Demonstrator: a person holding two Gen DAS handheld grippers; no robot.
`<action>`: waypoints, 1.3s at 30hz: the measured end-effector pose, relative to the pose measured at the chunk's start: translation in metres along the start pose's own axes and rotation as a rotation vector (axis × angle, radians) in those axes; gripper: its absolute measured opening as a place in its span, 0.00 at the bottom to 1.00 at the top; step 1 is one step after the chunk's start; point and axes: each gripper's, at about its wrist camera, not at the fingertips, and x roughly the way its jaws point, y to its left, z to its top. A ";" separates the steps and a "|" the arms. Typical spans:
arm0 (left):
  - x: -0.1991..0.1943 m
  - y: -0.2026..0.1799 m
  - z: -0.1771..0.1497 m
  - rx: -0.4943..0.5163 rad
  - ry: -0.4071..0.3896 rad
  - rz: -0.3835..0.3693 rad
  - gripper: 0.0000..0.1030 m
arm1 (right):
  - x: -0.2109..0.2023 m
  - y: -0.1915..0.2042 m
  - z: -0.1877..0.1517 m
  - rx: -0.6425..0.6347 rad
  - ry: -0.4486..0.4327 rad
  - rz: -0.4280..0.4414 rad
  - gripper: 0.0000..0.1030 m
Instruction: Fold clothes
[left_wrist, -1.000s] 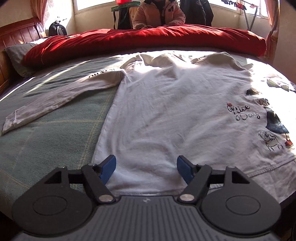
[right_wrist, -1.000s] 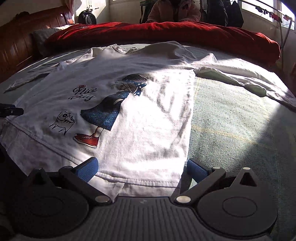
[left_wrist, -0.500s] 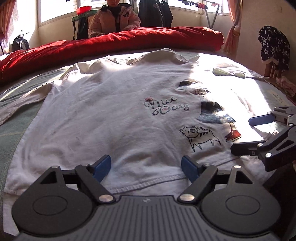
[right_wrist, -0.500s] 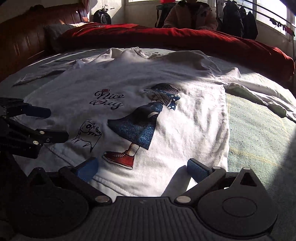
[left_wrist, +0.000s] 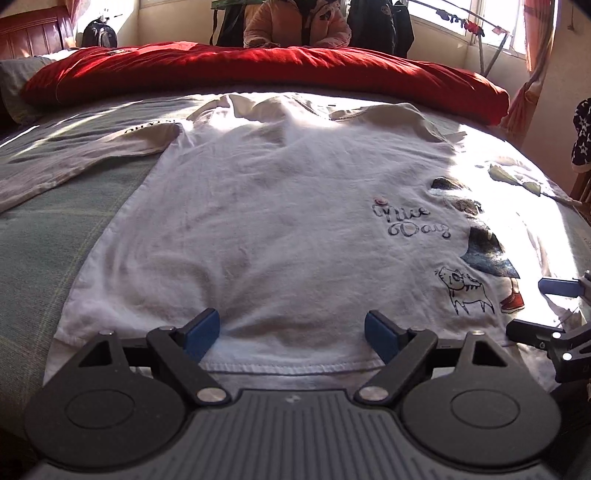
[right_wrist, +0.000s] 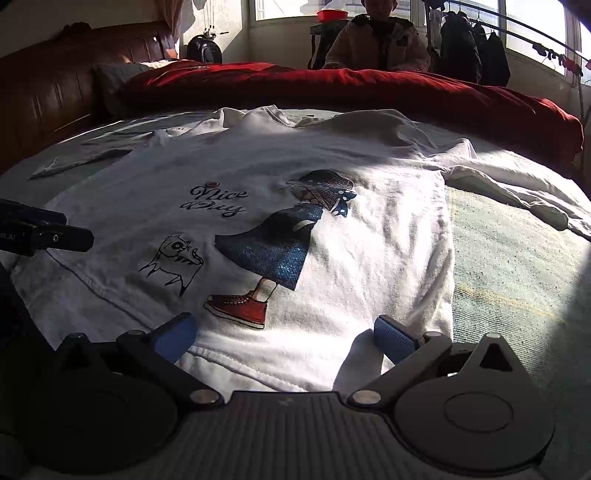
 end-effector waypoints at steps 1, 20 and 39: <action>-0.003 0.002 -0.003 0.002 -0.012 -0.010 0.83 | 0.000 0.000 0.000 0.000 0.002 -0.002 1.00; -0.010 0.040 0.001 -0.123 -0.016 -0.031 0.85 | 0.026 -0.031 0.106 -0.008 -0.027 0.100 1.00; -0.008 0.040 0.002 -0.122 -0.007 -0.017 0.91 | 0.034 -0.066 0.075 0.064 0.078 -0.020 1.00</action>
